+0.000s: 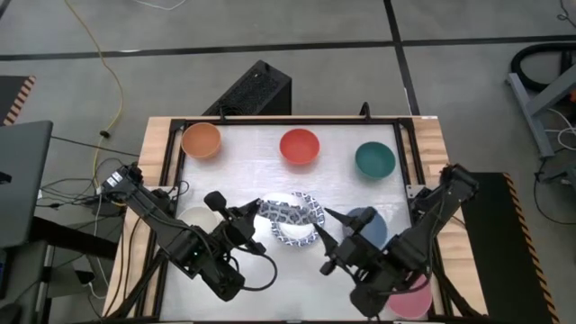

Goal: Nest bowls inside each other
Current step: Stack the bottom white pattern bowl into the top white pattern bowl

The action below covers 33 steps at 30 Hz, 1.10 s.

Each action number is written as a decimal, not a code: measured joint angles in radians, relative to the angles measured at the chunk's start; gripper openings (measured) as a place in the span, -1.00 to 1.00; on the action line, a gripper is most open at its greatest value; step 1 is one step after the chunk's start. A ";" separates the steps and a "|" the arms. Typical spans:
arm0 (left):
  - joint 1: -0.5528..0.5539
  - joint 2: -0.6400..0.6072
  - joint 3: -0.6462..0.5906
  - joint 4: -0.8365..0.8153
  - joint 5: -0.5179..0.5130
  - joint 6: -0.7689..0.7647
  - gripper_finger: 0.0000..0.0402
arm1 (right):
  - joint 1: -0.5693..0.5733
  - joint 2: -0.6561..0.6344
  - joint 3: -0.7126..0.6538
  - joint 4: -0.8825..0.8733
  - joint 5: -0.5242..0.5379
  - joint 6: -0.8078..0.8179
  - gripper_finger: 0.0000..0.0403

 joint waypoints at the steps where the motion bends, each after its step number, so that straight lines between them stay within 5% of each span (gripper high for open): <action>1: 0.000 0.000 0.000 0.000 -0.003 0.000 -1.00 | -0.001 -0.002 0.000 0.000 -0.009 0.000 0.16; 20: -0.001 0.000 0.000 0.001 -0.007 0.024 -1.00 | -0.099 0.000 0.000 0.004 -0.205 0.009 0.10; 24: -0.001 0.000 0.000 0.006 -0.003 0.042 -1.00 | -0.123 0.000 0.000 0.007 -0.268 0.010 -0.17; 30: -0.002 0.000 0.000 0.078 0.051 0.160 -1.00 | -0.137 -0.001 0.000 0.007 -0.281 0.008 -0.88; 33: -0.003 0.000 0.000 0.119 0.092 0.236 -1.00 | -0.137 -0.001 -0.001 0.007 -0.281 0.006 -0.93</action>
